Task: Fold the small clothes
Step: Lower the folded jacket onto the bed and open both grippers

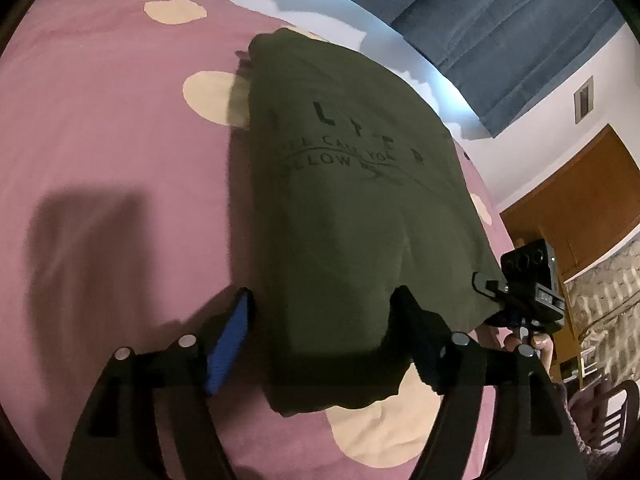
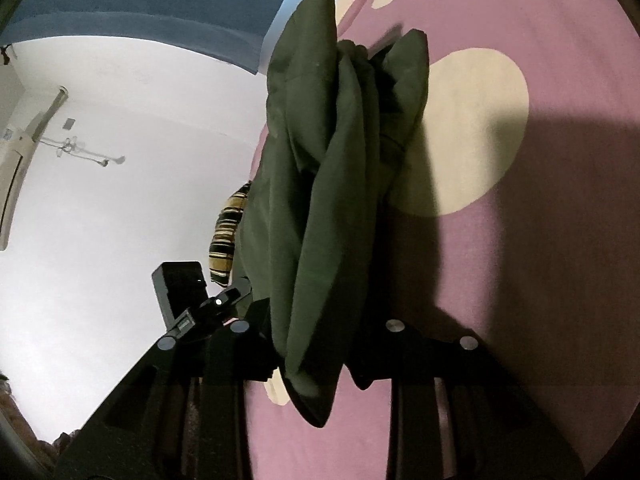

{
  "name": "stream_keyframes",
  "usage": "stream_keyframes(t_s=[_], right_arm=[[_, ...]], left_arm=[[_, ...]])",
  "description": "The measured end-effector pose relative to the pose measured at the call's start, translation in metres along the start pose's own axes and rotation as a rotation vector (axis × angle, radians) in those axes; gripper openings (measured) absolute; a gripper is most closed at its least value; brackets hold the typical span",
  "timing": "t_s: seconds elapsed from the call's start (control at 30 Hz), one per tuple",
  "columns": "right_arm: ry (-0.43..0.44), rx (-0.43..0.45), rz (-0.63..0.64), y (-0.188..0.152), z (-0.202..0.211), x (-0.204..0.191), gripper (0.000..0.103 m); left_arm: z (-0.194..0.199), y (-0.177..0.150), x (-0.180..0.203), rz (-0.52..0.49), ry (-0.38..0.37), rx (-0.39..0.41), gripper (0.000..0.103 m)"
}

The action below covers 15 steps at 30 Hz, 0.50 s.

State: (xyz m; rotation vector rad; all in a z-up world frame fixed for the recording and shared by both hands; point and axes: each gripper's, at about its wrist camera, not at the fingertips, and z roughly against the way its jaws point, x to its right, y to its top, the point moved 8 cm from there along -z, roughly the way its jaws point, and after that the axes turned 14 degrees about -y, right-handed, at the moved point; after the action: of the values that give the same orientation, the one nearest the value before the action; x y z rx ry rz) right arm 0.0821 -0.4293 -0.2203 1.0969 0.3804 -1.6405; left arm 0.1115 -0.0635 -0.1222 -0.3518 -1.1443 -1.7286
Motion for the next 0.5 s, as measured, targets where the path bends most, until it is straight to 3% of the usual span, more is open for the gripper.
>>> stream_keyframes(t_s=[0.17,0.5], right_arm=[[0.049,0.03,-0.026,0.006,0.002,-0.009,0.036],[0.066,0.128,-0.025,0.003,0.016,-0.015,0.055]], left_arm=[[0.004,-0.001,0.001,-0.013,0.042,0.028,0.082],[0.015,-0.005,0.007,-0.038,0.125,0.071,0.084]])
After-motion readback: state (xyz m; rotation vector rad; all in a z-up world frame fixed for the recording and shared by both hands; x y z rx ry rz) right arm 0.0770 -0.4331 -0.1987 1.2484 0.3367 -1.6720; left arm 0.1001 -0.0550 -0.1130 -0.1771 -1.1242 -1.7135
